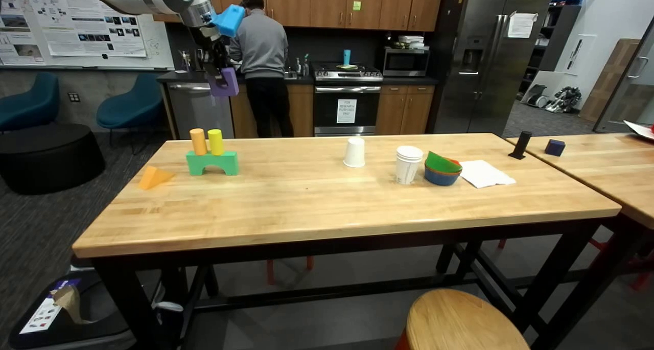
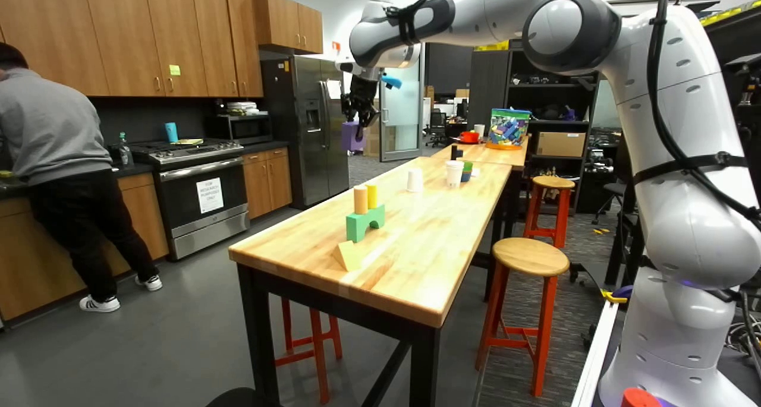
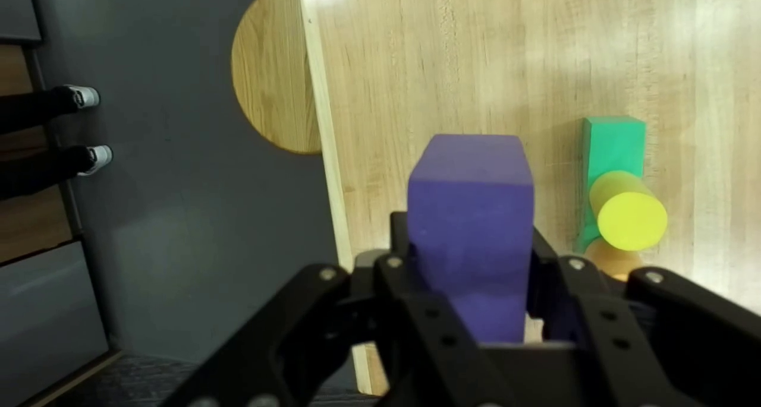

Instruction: Put the purple block on the tower of blocks

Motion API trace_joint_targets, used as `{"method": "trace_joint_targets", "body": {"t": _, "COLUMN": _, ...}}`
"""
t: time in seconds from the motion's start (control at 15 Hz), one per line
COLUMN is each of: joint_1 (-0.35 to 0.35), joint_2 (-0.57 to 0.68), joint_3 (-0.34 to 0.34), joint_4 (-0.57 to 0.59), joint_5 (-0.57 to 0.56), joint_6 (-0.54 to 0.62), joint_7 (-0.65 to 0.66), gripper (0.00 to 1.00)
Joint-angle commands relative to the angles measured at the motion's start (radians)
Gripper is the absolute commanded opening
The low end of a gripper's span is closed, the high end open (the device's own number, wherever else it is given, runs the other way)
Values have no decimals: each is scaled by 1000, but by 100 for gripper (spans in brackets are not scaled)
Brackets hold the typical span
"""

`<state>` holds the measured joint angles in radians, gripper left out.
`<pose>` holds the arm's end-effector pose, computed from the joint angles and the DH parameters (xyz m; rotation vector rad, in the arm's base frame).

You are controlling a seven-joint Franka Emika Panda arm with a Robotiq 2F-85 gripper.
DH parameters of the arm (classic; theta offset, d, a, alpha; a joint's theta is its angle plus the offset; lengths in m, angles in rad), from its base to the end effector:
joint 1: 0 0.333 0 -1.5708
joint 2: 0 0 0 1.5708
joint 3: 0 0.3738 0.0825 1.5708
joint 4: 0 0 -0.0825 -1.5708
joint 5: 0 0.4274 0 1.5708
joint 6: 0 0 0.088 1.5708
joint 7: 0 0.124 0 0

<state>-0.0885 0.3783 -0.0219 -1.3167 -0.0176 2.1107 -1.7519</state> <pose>0.7751 -0.0836 0.6010 1.8828 2.0394 0.3219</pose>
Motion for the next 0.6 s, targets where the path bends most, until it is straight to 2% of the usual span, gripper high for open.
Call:
{"method": "trace_joint_targets", "body": {"t": 0.0, "joint_1": -9, "joint_2": -3, "joint_3": 10, "joint_4": 17, "joint_5": -12, "joint_6": -9, "joint_7": 22, "gripper": 16}}
{"method": "trace_joint_targets", "body": {"t": 0.53, "joint_1": 2, "joint_2": -6, "joint_3": -4, "joint_4": 12, "joint_5": -5, "joint_6": -2, "joint_7": 27, "gripper": 16}}
